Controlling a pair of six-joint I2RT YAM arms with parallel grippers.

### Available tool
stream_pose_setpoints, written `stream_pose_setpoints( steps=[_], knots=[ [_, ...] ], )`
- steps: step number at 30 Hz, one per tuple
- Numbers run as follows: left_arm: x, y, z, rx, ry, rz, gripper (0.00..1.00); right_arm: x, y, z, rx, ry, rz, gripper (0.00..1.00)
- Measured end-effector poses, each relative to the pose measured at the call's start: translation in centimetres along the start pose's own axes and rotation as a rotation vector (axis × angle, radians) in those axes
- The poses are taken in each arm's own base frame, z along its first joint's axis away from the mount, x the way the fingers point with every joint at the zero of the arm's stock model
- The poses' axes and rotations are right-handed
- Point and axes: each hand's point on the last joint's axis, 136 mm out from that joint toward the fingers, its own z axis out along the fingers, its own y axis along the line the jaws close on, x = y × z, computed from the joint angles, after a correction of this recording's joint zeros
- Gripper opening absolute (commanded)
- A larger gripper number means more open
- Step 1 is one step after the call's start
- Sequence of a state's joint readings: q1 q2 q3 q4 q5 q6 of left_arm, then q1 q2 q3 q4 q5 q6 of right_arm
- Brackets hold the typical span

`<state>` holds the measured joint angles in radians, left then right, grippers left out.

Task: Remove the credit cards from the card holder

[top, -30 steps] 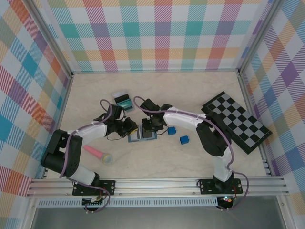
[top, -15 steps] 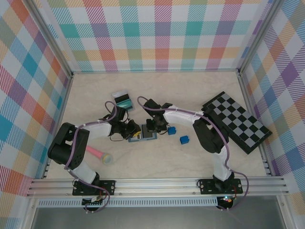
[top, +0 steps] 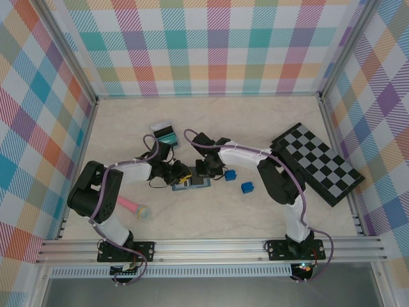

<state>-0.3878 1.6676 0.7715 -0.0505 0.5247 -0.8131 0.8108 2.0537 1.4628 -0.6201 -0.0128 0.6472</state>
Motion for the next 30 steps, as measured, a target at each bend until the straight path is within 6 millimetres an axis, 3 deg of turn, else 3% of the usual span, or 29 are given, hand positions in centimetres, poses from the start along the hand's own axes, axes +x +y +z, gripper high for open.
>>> stream_pose_setpoints(
  steps=[30],
  knots=[
    [0.02,-0.20,0.16,0.007,0.005,0.025,0.12,0.07,0.44,0.27,-0.023,0.029,0.002,0.11]
  ],
)
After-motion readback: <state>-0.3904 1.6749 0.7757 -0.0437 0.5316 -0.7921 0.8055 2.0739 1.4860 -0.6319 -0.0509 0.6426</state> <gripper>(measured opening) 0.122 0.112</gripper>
